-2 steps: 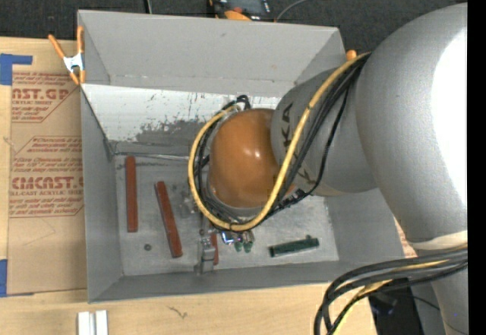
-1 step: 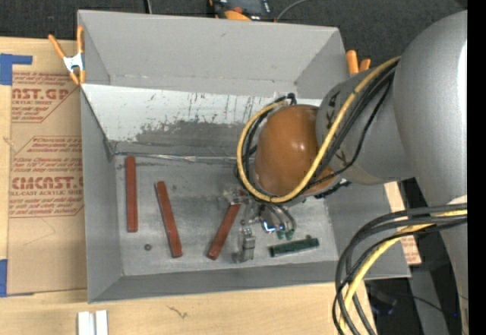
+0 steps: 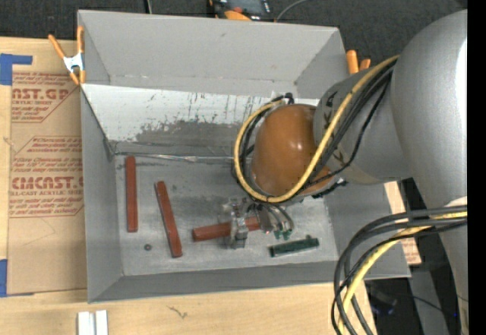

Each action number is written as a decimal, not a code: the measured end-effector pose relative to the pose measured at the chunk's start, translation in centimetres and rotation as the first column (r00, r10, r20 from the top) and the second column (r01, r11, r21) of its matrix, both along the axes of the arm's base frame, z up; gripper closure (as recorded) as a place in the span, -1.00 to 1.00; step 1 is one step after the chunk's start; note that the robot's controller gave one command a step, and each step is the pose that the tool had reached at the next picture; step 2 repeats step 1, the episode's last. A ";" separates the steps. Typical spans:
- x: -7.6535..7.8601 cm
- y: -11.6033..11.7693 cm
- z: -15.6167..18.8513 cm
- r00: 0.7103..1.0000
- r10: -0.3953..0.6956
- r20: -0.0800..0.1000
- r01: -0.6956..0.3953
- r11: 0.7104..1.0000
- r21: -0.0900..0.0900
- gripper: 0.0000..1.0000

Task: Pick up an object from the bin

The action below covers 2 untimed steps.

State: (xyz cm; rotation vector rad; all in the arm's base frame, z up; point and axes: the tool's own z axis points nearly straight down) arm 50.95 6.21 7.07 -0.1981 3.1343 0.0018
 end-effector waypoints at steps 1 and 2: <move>0.4 0.7 15.4 1.000 0.019 0.008 -0.019 1.000 0.000 1.00; 0.4 0.7 15.4 1.000 0.019 0.008 -0.019 1.000 0.000 1.00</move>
Offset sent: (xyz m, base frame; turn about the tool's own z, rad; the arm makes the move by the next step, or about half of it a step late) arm 0.0027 0.0064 0.1492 -0.0182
